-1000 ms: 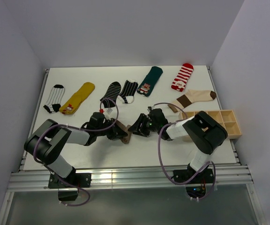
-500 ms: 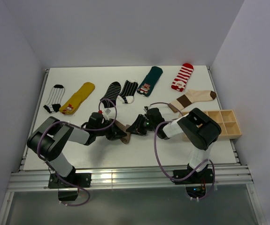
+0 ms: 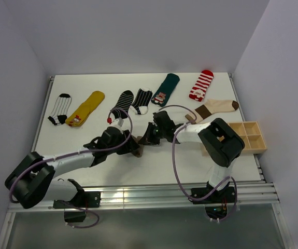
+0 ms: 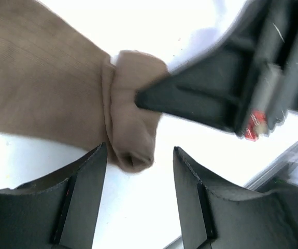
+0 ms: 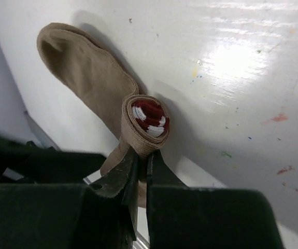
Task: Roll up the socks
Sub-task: Roll the sock at the center of the board.
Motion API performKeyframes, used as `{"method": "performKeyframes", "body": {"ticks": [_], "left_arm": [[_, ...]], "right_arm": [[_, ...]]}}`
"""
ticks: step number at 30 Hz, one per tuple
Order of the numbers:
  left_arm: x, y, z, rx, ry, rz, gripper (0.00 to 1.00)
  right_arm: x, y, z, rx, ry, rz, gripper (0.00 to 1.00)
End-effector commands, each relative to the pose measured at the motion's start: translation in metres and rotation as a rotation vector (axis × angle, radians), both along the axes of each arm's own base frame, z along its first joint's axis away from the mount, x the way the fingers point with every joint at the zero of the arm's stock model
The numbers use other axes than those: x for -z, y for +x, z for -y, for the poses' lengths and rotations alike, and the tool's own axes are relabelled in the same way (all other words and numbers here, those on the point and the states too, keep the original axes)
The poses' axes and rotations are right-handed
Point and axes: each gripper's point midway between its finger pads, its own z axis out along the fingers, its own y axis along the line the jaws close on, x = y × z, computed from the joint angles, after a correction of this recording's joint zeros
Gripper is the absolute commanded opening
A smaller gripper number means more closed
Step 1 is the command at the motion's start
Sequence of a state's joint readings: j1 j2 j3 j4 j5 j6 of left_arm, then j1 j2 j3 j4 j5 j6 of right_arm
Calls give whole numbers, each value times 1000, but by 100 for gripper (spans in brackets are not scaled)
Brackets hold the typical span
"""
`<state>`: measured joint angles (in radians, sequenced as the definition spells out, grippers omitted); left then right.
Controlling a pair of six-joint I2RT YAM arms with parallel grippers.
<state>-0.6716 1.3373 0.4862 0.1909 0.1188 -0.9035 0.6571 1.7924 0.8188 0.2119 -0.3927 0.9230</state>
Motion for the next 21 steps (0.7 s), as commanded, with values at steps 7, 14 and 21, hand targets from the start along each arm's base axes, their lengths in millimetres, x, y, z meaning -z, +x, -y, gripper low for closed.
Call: {"method": "performKeyframes", "body": {"ticks": [7,14,21], "left_arm": [[-37,7,0,-34,414,449,57],[-36,1,34,61,546,584,56],[-23,-1,56,123,608,611,54]], "right_arm": [[7,-4,25,-34,-251,-90,0],[6,-4,21,-62,-265,-115,0],[10,-7,21,-72,-262,-130,0]]}}
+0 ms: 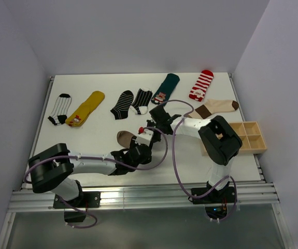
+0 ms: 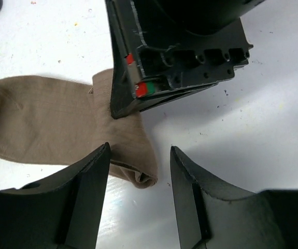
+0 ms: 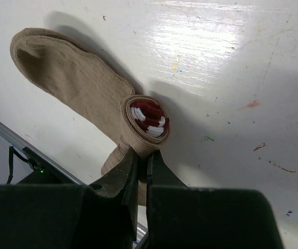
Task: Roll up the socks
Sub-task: Roll the sock at the center of the board.
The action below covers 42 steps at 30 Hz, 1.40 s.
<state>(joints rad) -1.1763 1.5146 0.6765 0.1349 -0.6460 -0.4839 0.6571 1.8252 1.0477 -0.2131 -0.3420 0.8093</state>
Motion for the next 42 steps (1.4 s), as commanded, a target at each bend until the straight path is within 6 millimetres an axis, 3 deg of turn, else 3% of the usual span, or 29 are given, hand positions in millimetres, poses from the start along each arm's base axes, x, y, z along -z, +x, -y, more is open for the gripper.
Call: {"method": "performKeyframes", "body": {"ticks": [1,13,19,22,25,26,29,34,36,42], "left_arm": [[-15,11,12,-7,2,72,54],[42,2,-5,-54,145,-32,50],[71,-4,-24,-119,252,-91,41],[79,-7,-26,-126,266,-120,26],[84,-9,-27,-127,254,-150,3],[83,-10,-27,-125,248,-156,1],[75,-12,-18,-94,180,-194,1],[63,-24,1,9,16,-332,1],[57,-22,-2,13,-38,-375,1],[40,-17,2,85,-271,-558,1]], "right_arm": [[14,-9,9,-19,-61,-46,0],[17,-11,5,-30,-39,-60,0],[14,-14,0,-41,-2,-66,0],[11,-14,-3,-41,41,-68,0],[2,-11,-6,-38,102,-49,0],[-1,-12,-5,-39,117,-39,0],[-16,-5,-6,-36,180,19,6],[-40,13,3,17,269,107,32],[-46,20,8,32,286,129,42],[-63,29,19,70,337,220,56]]}}
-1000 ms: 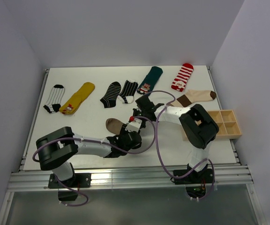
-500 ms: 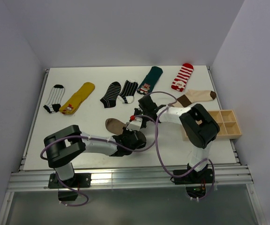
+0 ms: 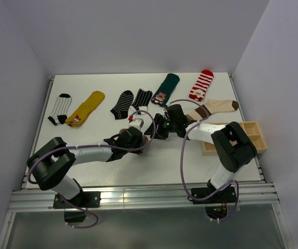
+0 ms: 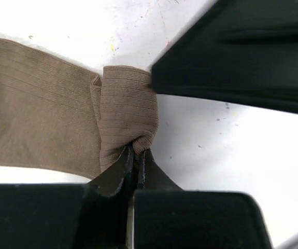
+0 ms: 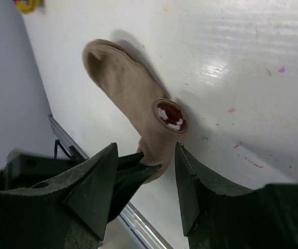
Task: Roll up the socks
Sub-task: Roll the sock at the center of the board.
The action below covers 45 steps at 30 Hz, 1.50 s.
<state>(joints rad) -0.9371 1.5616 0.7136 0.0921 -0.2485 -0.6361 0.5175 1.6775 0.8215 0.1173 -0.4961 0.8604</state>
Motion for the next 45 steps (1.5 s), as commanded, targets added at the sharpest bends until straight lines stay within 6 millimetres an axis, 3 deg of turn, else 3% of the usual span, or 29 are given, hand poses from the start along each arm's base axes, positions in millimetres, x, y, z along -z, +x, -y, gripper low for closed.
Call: {"method": "performKeyframes", "body": {"ticks": [1,3,13,18,31,43,45], "left_arm": [[15,-36,4,129,-120,-250,1],[12,-31,2,135,-165,-294,1],[11,-12,-15,64,-389,-487,1],[21,-6,-25,19,-451,-548,1],[53,12,-54,-86,-392,-603,3],[86,11,-71,-150,-320,-641,6],[89,10,-73,-159,-314,-644,6]], "right_arm": [[-25,4,-3,10,85,103,56],[-30,6,-4,22,112,137,56],[1,-10,-14,37,117,99,56],[10,-8,-18,64,109,94,56],[34,-2,-23,103,105,43,53],[45,-6,-35,68,83,29,53],[48,-6,-36,68,77,24,40]]}}
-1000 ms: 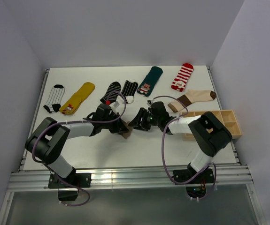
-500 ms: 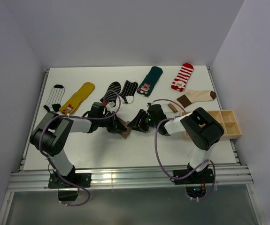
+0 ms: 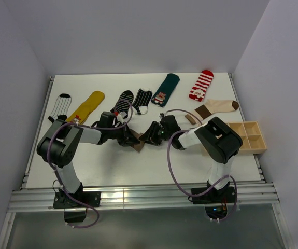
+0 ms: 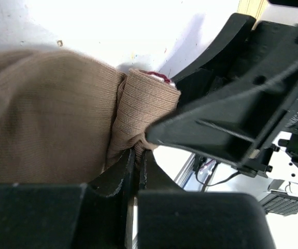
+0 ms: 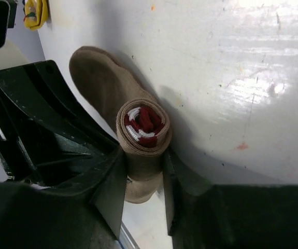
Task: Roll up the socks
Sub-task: Roll the sock at the center of the board.
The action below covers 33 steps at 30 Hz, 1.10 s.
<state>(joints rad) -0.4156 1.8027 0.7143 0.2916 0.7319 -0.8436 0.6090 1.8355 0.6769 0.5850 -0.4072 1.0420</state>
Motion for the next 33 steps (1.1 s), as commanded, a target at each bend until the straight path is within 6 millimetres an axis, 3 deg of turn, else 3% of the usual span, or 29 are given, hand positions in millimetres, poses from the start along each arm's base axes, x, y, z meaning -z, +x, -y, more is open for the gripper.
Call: {"method": "performKeyframes", "body": {"ticks": [1,2,5,7,10,11,12,16,17,22,24,27,30,31,33], "left_arm": [[84,-17,-50,-106,322,-101,8],[83,-15,-53,-118,335,-87,9],[73,-12,-58,-139,352,-32,20],[71,-11,-67,-163,391,-8,32],[57,-5,-75,-202,429,65,43],[46,-3,-78,-219,438,99,45],[42,1,-85,-253,479,132,47],[10,-2,-83,-306,556,319,50],[-10,1,-79,-328,543,391,50],[-57,-9,-56,-351,562,674,50],[-68,-12,-47,-332,568,748,50],[-89,-23,-16,-280,539,863,51],[-90,-21,2,-250,577,913,51],[-78,-25,10,-209,608,915,50],[-76,-26,21,-188,630,941,50]], "right_arm": [[13,-1,-4,-11,-40,-12,35],[15,-2,-3,-13,-50,-18,25],[18,-2,1,-17,-91,-23,7],[19,-2,4,-30,-142,-25,0],[19,-4,8,-62,-208,-50,0],[25,-11,13,-74,-248,-91,0],[20,-7,11,-92,-261,-76,0],[22,-10,21,-126,-364,-128,0],[24,-16,26,-138,-398,-162,0],[15,-14,26,-170,-453,-193,0],[12,-10,25,-173,-461,-193,0],[12,-11,26,-175,-479,-214,0],[13,-12,25,-176,-483,-224,0],[12,-12,25,-177,-480,-227,0],[12,-11,24,-177,-480,-227,0]]}}
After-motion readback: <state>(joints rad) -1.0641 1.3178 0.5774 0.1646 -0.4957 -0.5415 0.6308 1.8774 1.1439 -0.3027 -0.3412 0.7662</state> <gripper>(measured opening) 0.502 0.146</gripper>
